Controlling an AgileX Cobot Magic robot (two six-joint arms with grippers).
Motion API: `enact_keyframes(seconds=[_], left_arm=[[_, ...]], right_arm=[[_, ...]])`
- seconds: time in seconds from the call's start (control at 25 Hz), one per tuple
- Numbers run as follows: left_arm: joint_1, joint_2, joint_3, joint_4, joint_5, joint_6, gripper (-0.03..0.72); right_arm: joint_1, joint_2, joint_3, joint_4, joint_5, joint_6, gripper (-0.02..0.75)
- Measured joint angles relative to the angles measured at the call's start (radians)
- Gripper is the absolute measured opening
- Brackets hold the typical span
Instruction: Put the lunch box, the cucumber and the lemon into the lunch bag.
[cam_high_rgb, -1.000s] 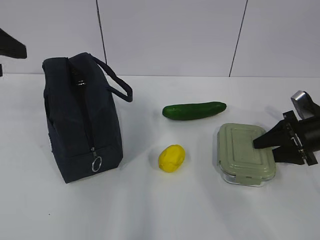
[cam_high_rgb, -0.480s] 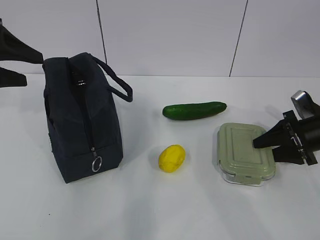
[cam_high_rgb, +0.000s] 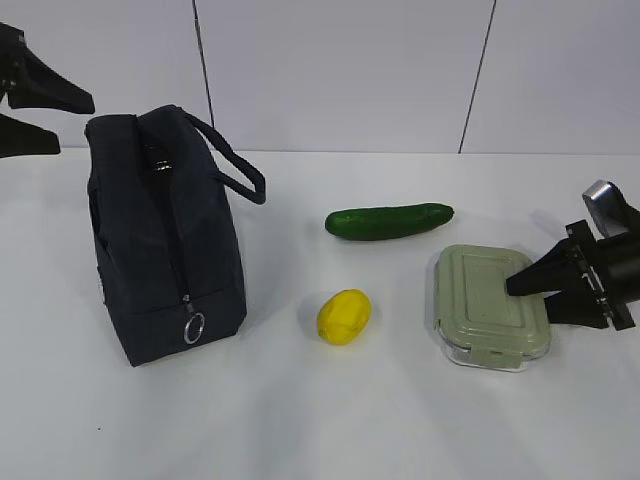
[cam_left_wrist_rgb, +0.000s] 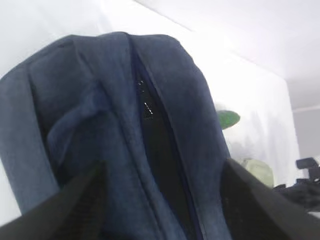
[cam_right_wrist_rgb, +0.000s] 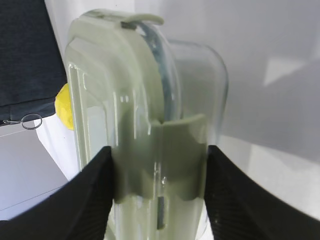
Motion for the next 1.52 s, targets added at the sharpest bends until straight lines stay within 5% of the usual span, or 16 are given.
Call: enact_keyframes(seconds=[0.28, 0.64, 1.52], left_arm=[[-0.093, 0.007, -0.021, 0.102, -0.062, -0.024, 0.499], [-0.094, 0.043, -0.021, 0.192, -0.068, -0.174, 0.499], [-0.133, 0.059, -0.021, 0.217, -0.06, -0.19, 0.384]], right_arm=[[0.0, 0.0, 0.0, 0.002, 0.0, -0.002, 0.419], [0.0, 0.0, 0.0, 0.004, -0.002, -0.002, 0.419], [0.0, 0.0, 0.0, 0.011, -0.008, -0.014, 0.419]])
